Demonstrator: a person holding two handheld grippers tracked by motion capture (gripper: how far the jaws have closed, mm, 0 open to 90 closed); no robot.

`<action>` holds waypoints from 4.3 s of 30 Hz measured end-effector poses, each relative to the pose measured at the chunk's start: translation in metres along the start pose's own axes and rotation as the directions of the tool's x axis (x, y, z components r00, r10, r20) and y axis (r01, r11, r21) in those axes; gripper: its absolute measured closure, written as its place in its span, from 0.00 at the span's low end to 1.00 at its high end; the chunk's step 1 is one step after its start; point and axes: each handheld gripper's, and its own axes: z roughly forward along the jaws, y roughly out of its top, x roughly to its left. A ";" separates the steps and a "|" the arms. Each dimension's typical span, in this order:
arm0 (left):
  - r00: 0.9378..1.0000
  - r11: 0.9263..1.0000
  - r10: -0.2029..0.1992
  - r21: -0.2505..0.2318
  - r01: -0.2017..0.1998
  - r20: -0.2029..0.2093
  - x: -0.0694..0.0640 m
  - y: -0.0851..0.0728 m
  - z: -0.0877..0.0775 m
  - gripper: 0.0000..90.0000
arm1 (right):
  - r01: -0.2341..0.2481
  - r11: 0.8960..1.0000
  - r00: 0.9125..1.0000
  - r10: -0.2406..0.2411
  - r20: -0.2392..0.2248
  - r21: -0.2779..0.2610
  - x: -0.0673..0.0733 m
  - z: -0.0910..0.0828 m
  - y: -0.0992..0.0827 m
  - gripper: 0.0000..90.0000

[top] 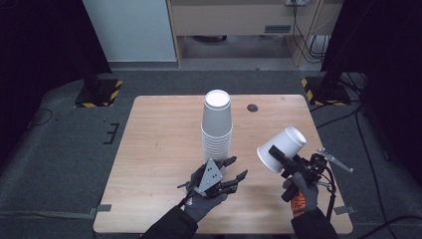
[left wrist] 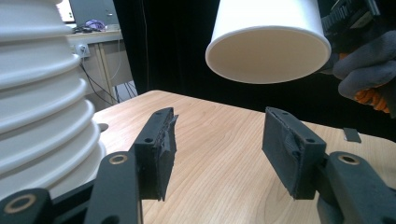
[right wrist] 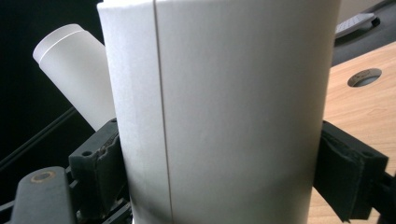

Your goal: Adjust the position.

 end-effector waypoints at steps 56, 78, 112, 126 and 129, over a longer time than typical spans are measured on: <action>0.998 0.993 -0.013 -0.120 0.007 -0.054 0.000 -0.001 0.076 0.67 | -0.042 0.995 0.999 0.044 -0.019 0.092 -0.004 0.016 -0.019 0.16; 0.999 0.995 -0.008 -0.104 0.004 -0.033 0.003 -0.003 0.067 0.92 | -0.088 0.990 0.995 0.092 -0.031 0.114 -0.010 0.017 -0.020 0.15; 0.999 1.000 0.020 0.003 -0.020 0.049 0.005 0.007 0.039 0.96 | -0.031 0.999 0.999 0.030 0.034 0.043 -0.023 0.018 -0.008 0.15; 0.994 0.996 0.005 0.086 -0.014 0.108 0.006 0.010 0.018 0.96 | 0.030 0.999 0.992 -0.032 0.123 0.016 -0.036 0.009 0.002 0.16; 0.993 0.995 0.001 0.098 -0.012 0.114 0.009 0.011 0.010 0.96 | 0.076 0.997 0.982 -0.079 0.171 0.024 -0.040 0.008 0.003 0.16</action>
